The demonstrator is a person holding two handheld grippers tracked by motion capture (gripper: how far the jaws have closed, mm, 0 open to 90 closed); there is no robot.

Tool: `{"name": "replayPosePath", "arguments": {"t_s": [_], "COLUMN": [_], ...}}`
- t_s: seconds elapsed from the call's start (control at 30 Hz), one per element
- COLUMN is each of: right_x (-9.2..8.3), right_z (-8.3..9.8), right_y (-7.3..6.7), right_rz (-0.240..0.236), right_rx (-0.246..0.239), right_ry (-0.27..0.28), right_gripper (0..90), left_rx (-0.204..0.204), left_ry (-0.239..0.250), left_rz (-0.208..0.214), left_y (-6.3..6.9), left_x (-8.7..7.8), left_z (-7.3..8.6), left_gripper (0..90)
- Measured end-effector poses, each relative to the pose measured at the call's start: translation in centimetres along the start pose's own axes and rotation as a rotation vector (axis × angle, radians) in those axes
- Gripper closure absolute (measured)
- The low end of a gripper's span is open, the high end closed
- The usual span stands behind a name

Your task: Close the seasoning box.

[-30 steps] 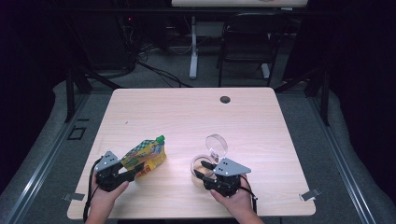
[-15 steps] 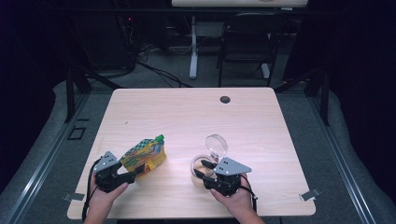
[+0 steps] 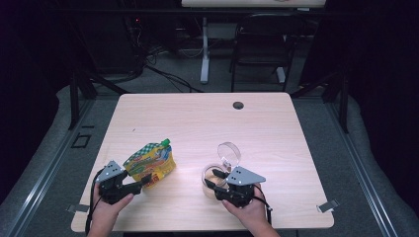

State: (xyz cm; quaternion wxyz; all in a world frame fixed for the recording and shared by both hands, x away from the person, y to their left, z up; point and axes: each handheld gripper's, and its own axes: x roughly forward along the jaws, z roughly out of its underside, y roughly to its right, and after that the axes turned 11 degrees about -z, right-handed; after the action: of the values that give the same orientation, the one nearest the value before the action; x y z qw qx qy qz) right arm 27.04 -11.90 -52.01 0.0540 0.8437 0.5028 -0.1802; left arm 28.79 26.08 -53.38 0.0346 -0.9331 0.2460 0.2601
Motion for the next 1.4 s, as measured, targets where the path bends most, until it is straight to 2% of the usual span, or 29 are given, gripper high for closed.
{"name": "replayPosePath", "arguments": {"t_s": [0.13,0.37,0.6,0.73,0.8,0.93,1.13,1.4], "right_x": [0.0,-0.2,-1.5,-2.1,-2.4,-3.1,-4.1,-5.8], "right_z": [-0.1,-0.4,-1.3,-1.7,-2.0,-2.5,-3.0,-3.5], "right_y": [0.0,-0.2,-0.3,-0.1,-0.1,-0.1,0.2,1.1], "right_rz": [0.000,0.004,-0.001,-0.014,-0.011,0.011,0.023,0.064], "right_rx": [0.004,0.001,0.012,0.028,0.025,0.012,0.030,0.051], "right_ry": [0.003,0.000,0.036,0.036,0.031,0.026,0.035,0.058], "right_gripper": [56.5,56.6,61.7,70.2,77.5,89.5,90.0,90.0], "left_rx": [-0.004,-0.043,-0.020,-0.020,-0.024,-0.029,-0.035,-0.035], "left_ry": [0.001,0.016,0.004,0.003,0.004,0.003,0.001,-0.002], "left_rz": [-0.003,-0.006,-0.008,-0.007,-0.007,-0.008,-0.007,-0.005], "left_y": [-0.2,-0.4,-0.1,0.0,0.0,-0.1,-0.3,-0.3], "left_x": [-0.2,-0.9,-0.9,-1.0,-1.0,-1.0,-1.0,-1.0], "left_z": [0.0,0.1,0.0,0.0,0.0,0.1,0.1,0.2], "left_gripper": [40.7,40.7,40.2,39.9,39.9,39.9,39.9,39.9]}}
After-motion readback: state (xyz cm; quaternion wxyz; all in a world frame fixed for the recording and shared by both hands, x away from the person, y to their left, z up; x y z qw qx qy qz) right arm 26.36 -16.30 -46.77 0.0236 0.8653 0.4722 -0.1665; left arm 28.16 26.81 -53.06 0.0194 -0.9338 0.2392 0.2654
